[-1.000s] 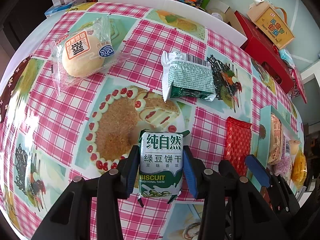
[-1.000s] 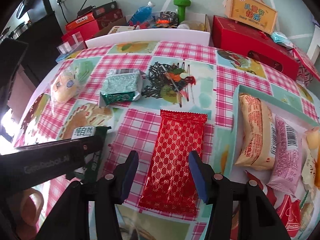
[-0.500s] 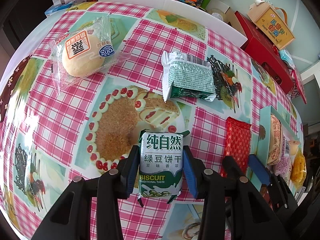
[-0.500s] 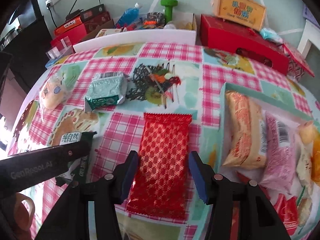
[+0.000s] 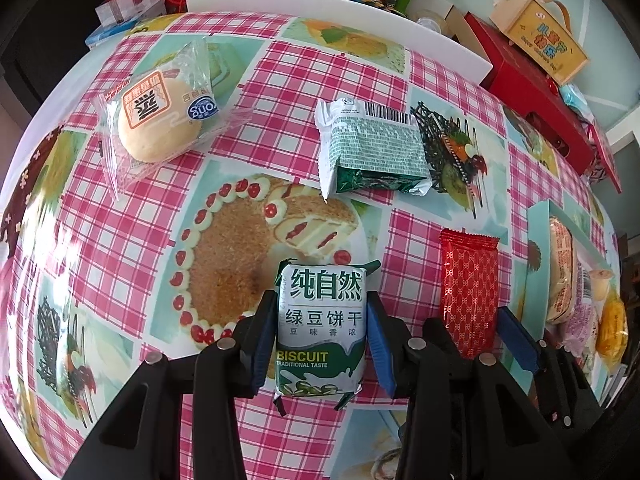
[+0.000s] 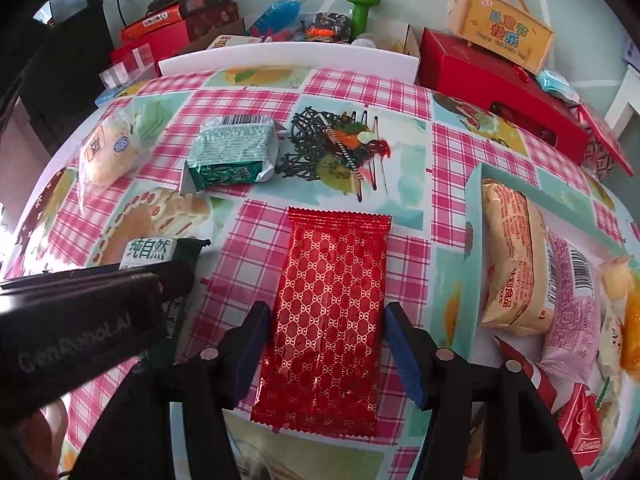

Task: Organize snacks
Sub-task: 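Grasp the red patterned packet with the right tool while the left tool holds the biscuit box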

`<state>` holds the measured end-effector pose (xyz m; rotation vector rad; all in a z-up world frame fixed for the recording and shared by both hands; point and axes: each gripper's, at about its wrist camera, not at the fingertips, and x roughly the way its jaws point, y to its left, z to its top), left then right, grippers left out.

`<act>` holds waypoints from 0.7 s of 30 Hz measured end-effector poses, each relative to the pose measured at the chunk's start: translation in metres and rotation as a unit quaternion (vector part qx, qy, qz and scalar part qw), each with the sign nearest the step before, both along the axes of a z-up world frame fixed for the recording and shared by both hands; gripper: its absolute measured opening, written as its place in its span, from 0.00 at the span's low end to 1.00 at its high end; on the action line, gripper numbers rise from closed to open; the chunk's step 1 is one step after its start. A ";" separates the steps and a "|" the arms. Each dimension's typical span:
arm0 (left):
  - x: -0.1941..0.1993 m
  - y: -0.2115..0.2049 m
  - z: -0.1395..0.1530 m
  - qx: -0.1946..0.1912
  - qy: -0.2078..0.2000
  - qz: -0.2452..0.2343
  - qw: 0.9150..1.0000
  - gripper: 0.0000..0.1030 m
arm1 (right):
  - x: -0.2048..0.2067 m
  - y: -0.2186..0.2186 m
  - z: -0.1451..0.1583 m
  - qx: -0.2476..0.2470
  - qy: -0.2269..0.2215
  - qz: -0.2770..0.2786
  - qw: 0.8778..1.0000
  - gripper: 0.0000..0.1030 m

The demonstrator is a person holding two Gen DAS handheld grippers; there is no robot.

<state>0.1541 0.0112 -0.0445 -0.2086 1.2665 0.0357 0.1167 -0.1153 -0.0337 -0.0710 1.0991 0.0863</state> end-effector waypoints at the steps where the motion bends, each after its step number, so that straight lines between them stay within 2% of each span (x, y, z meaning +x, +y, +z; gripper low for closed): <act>1: 0.000 -0.001 0.000 0.004 0.000 -0.001 1.000 0.43 | 0.000 0.000 0.000 0.001 0.000 -0.001 1.000 0.61; 5: 0.000 -0.005 0.000 0.013 0.000 -0.005 1.000 0.43 | 0.001 -0.001 0.000 0.002 -0.004 -0.007 1.000 0.60; 8: 0.002 -0.005 0.000 0.013 0.003 -0.003 1.000 0.43 | -0.001 -0.001 0.001 0.000 -0.006 -0.012 1.000 0.53; 21: 0.001 0.000 0.005 0.006 0.000 0.004 1.000 0.41 | -0.001 -0.008 0.004 0.006 -0.002 -0.027 1.000 0.48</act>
